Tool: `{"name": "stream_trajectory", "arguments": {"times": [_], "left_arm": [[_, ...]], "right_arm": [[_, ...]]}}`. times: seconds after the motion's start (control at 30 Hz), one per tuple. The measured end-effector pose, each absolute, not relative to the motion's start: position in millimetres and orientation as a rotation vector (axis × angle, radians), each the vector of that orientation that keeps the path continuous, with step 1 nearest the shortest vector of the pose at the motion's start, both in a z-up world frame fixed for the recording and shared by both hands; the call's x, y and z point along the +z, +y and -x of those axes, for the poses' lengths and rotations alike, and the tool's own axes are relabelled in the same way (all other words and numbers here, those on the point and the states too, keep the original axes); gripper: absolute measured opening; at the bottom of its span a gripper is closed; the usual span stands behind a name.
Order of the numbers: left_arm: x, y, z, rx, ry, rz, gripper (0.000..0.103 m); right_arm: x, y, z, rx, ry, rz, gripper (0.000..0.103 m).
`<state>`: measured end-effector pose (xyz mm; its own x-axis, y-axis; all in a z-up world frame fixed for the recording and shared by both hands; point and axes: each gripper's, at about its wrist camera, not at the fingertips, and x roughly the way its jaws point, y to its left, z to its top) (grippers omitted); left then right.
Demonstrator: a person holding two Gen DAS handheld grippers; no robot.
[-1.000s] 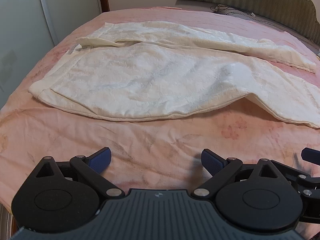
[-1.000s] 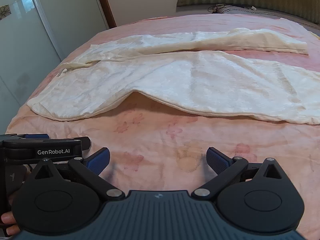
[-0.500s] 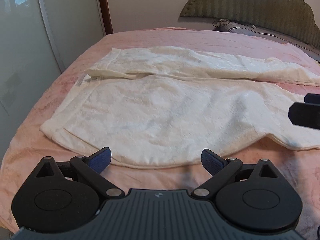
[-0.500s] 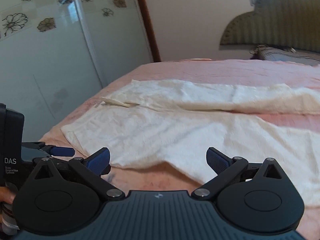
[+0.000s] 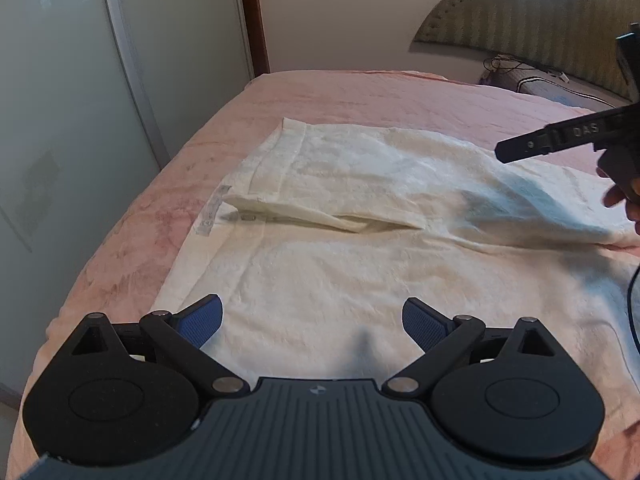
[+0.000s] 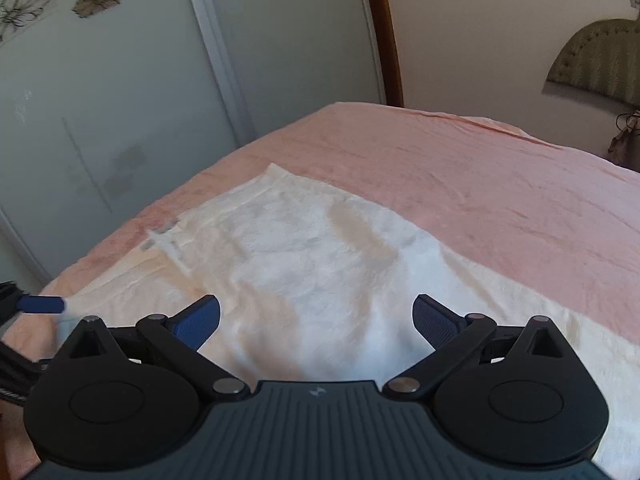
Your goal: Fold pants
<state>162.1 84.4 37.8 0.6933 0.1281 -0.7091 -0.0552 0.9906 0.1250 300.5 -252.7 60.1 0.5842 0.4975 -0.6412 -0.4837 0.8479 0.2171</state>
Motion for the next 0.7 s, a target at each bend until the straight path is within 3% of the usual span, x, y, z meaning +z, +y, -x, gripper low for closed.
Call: {"name": "stream_trajectory", "arguments": {"times": [0.3, 0.33, 0.5, 0.53, 0.63, 0.7], "left_arm": [[36, 102, -233, 0.110, 0.840, -0.087, 0.098], [37, 103, -240, 0.110, 0.843, -0.085, 0.098], [39, 108, -276, 0.101, 0.851, -0.053, 0.098], [40, 109, -285, 0.101, 0.852, -0.041, 0.098], [44, 115, -309, 0.102, 0.830, 0.035, 0.098], [51, 123, -321, 0.099, 0.778, 0.138, 0.098]], "right_arm": [[25, -228, -435, 0.555, 0.839, 0.002, 0.103], [20, -226, -445, 0.570, 0.860, -0.006, 0.099], [5, -215, -452, 0.659, 0.863, 0.078, 0.054], [6, -217, -447, 0.696, 0.853, 0.070, 0.031], [12, -207, -423, 0.696, 0.762, 0.183, 0.016], [20, -195, -395, 0.695, 0.663, 0.294, 0.013]]}}
